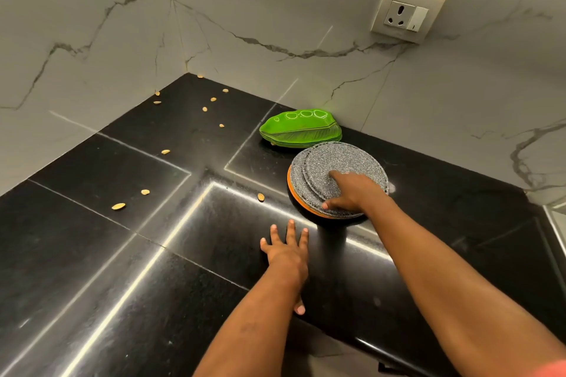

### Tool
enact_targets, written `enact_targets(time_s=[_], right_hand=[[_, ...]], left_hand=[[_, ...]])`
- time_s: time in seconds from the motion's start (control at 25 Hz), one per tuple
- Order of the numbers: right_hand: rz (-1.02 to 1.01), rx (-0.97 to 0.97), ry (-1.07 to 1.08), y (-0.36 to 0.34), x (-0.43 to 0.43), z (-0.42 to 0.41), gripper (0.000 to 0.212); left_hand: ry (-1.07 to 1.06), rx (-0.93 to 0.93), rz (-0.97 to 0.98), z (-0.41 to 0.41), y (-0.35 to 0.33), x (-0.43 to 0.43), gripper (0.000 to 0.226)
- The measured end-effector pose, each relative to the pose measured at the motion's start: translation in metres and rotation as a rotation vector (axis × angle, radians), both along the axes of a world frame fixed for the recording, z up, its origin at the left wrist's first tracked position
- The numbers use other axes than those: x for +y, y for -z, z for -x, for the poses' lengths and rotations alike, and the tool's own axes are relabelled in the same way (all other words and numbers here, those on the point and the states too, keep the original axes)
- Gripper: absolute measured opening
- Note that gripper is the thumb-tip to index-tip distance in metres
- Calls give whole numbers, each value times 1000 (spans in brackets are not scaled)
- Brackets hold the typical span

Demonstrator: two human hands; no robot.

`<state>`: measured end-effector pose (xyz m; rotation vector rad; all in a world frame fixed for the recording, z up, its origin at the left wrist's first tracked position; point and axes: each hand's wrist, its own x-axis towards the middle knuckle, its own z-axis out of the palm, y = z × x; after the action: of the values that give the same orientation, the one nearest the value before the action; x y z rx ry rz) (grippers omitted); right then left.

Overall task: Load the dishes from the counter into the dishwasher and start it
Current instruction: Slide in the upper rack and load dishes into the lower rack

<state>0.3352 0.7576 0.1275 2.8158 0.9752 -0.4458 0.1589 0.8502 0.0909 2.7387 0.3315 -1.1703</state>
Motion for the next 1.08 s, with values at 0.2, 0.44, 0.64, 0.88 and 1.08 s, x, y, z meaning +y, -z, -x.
enact_targets(time_s=[0.2,0.44,0.64,0.88,1.08], right_hand=[[49,-101,-139,-13,18,25,65],[-44,-395,-99,-31,9,30,53],[-519,-536,470,-41,-45,30,30],[-1330,-373,1232,-14,-113,78,40],[-1775,15,1581,20,-168,123,54]], left_hand=[[23,12,-10,0,3,1,148],[37,12,-23,0,1,2,151],[76,-26,-46,6,-2,3,152],[97,-116,-50,15,-6,8,152],[54,-236,-57,36,-11,-15,136]])
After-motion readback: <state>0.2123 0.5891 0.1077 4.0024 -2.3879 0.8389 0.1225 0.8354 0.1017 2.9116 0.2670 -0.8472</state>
